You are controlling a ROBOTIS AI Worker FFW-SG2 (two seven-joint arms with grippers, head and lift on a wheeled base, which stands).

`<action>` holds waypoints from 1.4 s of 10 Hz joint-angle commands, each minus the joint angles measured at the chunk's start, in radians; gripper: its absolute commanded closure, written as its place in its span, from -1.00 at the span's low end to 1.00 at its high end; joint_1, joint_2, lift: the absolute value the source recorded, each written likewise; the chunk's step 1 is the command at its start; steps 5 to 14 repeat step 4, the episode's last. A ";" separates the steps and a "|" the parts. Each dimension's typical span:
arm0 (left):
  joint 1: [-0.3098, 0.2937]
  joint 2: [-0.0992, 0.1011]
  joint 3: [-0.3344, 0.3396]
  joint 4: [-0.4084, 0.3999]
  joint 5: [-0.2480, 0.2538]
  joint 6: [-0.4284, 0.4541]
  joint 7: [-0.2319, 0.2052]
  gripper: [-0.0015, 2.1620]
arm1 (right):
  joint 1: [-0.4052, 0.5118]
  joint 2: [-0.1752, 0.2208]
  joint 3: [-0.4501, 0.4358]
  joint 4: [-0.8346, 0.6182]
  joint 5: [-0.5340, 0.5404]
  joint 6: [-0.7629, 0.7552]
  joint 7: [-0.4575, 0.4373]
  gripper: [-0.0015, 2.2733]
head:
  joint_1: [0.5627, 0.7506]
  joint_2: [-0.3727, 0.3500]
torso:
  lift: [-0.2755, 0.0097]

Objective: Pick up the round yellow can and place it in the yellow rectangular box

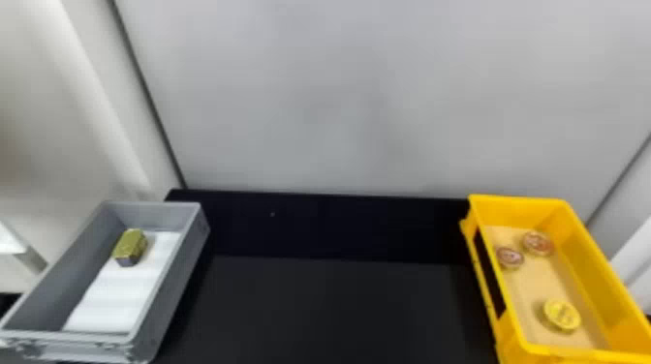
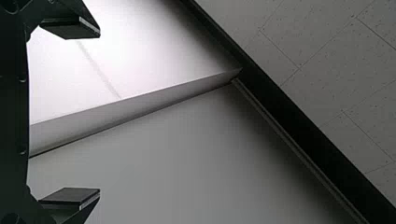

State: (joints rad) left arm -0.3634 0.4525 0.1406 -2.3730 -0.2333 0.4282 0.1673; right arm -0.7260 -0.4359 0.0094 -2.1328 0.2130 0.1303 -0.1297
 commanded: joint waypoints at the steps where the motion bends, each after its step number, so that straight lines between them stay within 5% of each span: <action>1: 0.000 0.000 -0.002 0.000 0.002 0.003 0.000 -0.92 | 0.003 0.000 -0.002 -0.001 -0.003 0.002 -0.001 -0.84 | 0.07 0.18 | 0.86; 14: -0.003 0.003 -0.007 0.000 0.003 0.003 0.000 -0.92 | 0.003 0.000 -0.002 -0.001 -0.009 0.002 -0.001 -0.84 | 0.07 0.18 | 0.86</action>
